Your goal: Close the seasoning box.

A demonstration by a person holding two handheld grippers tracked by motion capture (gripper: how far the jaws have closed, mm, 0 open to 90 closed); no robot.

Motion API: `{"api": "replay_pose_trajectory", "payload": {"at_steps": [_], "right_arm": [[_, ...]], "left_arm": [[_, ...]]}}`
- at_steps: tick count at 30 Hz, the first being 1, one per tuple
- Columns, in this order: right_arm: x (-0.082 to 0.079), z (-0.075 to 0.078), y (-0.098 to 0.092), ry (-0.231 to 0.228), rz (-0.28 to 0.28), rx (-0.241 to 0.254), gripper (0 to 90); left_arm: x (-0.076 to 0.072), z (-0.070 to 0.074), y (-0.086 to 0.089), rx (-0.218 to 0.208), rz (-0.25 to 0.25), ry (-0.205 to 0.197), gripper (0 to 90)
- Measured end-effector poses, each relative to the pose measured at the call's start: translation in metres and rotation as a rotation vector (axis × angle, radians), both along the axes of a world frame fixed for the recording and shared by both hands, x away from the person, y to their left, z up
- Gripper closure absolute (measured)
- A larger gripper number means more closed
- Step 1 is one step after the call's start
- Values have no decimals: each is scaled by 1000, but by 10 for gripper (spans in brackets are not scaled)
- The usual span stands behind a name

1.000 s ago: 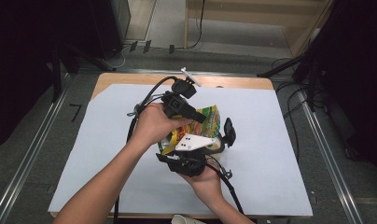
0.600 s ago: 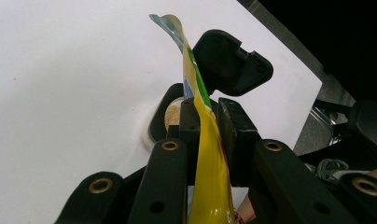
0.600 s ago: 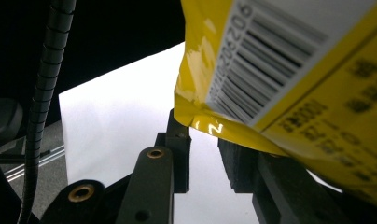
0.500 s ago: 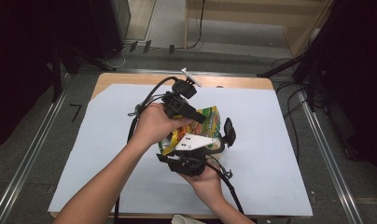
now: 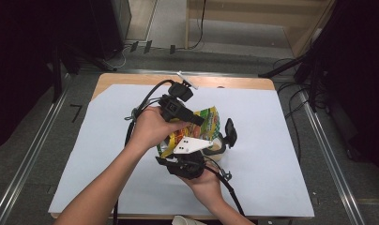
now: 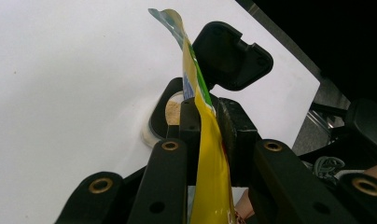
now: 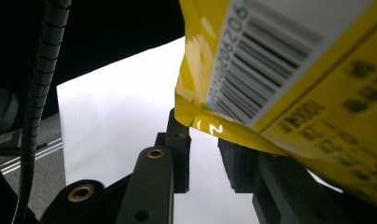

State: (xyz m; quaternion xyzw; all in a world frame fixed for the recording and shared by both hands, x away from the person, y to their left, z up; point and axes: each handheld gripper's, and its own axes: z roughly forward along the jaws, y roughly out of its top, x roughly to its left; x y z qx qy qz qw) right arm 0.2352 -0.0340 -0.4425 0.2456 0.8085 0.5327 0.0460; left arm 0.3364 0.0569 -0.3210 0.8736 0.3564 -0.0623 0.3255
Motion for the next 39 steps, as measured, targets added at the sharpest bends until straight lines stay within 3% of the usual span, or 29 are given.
{"api": "replay_pose_trajectory", "payload": {"at_steps": [27, 32, 39], "right_arm": [[0, 3, -3, -5, -3, 7, 753], [1, 3, -2, 24, 12, 13, 739], [0, 3, -2, 16, 5, 10, 749]], "left_arm": [[2, 3, -3, -12, 0, 1, 805], [3, 2, -3, 0, -4, 5, 805], [3, 2, -3, -1, 0, 8, 805]]}}
